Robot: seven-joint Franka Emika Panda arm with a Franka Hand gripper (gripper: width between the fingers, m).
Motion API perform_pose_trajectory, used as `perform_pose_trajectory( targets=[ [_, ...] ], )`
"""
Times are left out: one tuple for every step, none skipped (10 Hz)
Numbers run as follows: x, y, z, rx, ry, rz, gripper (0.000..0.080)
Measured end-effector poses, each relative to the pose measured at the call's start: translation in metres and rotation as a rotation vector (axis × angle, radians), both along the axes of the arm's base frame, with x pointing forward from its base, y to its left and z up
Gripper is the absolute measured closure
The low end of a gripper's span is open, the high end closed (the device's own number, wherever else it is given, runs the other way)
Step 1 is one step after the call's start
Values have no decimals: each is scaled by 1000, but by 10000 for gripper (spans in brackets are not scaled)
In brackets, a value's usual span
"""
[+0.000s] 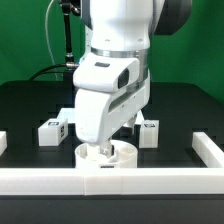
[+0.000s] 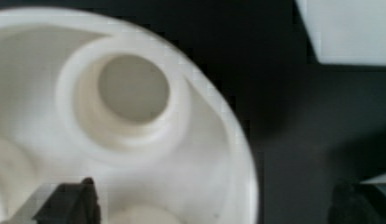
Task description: Assemble stool
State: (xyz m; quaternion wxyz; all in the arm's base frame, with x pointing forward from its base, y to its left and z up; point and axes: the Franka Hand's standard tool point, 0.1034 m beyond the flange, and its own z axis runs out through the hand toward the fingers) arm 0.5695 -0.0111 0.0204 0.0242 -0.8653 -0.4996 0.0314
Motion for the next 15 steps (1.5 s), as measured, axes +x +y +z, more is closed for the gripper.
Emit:
perform_pose_trajectory(
  targets=[
    [0,0,-2,0,0,-2,150],
    [1,1,-2,1,-6,-3,150],
    [0,1,-3,1,-6,-3,150],
    [0,1,-3,1,-6,-3,150],
    [0,1,-3,1,-6,-3,269],
    [0,1,-3,1,-6,-3,269],
    [0,1,-3,1,-6,-3,404],
    [0,1,-3,1,-6,-3,586],
    [0,1,-3,1,-6,-3,716],
    [0,1,-3,1,-6,-3,716],
    [0,1,-2,1,-7,-3,772],
    [0,1,-2,1,-7,-3,772],
    [0,1,-2,1,-7,-3,772],
    [0,1,-2,1,-7,-3,772],
    [0,1,-2,1,-7,-3,772]
  ],
)
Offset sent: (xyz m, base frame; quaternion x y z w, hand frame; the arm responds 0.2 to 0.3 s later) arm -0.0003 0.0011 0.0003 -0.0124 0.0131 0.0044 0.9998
